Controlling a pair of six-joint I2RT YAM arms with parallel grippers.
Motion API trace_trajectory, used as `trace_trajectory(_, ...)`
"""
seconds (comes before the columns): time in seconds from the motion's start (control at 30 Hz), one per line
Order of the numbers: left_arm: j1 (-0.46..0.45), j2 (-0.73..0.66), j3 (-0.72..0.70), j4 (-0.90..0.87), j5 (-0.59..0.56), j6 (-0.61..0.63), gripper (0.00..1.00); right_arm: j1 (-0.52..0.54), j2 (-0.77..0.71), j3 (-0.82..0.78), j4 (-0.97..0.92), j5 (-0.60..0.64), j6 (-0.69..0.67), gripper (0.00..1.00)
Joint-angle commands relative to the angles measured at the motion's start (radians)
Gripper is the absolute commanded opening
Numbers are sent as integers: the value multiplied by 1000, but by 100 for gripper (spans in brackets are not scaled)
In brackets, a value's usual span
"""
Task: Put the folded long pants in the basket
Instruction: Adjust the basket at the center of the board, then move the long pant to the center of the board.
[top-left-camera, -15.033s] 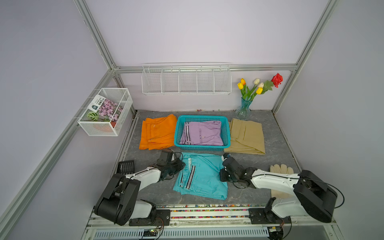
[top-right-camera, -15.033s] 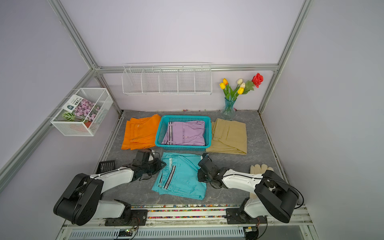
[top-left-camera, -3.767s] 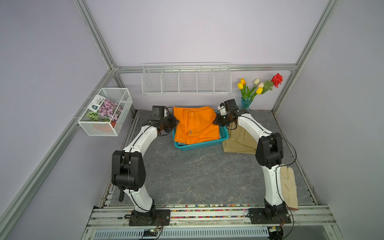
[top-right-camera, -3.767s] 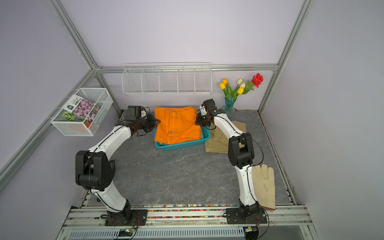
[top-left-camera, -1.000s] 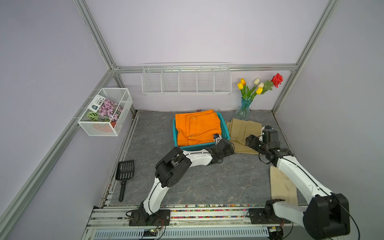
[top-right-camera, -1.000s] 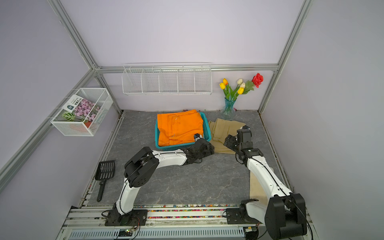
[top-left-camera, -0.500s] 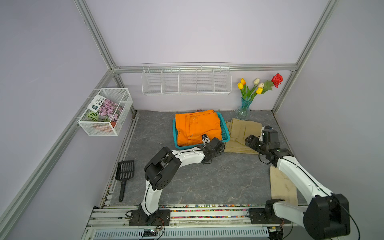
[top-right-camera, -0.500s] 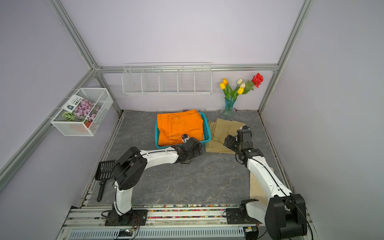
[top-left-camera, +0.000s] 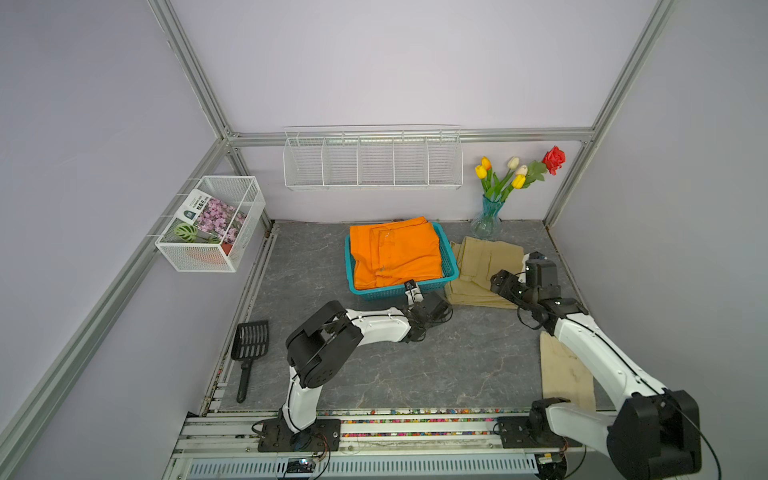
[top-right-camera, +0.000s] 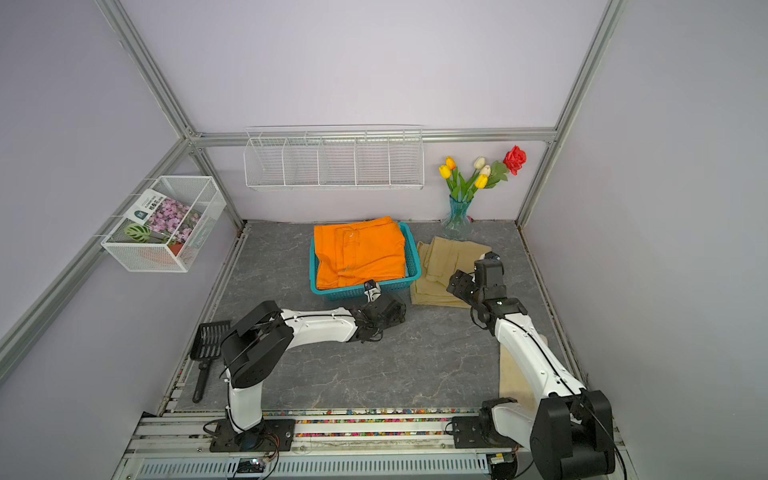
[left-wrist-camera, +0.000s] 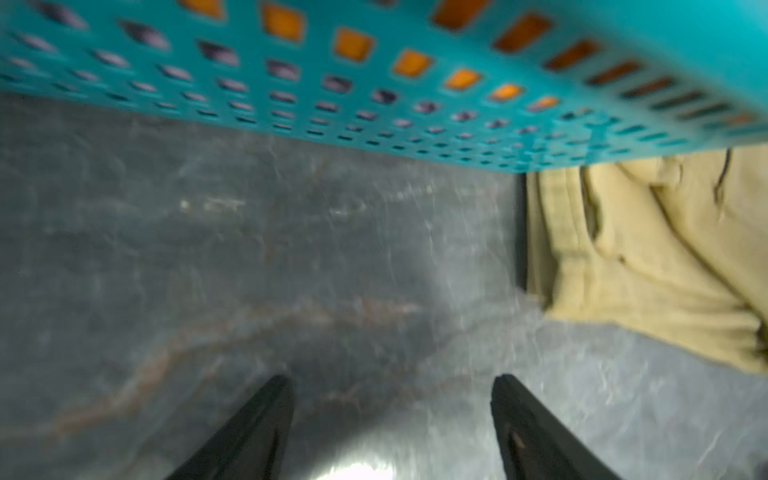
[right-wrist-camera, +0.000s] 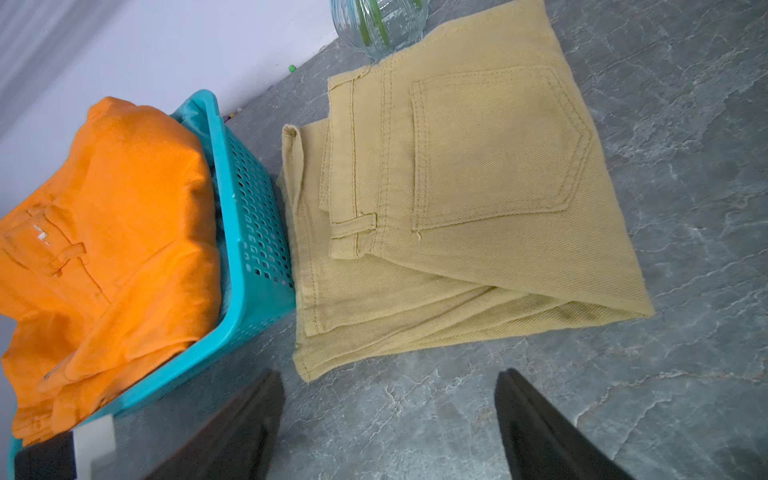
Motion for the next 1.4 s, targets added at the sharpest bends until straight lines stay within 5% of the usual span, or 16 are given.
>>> trace_trajectory(0.0,71,50,5,-47,-9,29,80,-1,-22,-18,10,-3,-7,85)
trace_trajectory(0.17,107,86,76,-41,49,141,80,-1,-7,-15,17,-7,-7,85)
trace_trajectory(0.33,95,142,80,128,251,202,81,-1,5,-17,25,-9,-9,85)
trace_trajectory(0.77,87,391,343,93,395,151,81,0,-32,-30,14,-16,-10,85)
trace_trajectory(0.83,87,418,364,93,413,140,65,0,-37,-31,12,-16,-11,85)
trace_trajectory(0.97,87,427,342,118,428,124,0,-1,-39,-34,13,-18,-11,85)
trace_trajectory(1.2,69,297,169,178,488,117,0,-1,-65,-38,-15,10,2,85)
trace_trajectory(1.37,-64,59,-57,96,365,92,0,-8,-143,-24,-101,65,24,88)
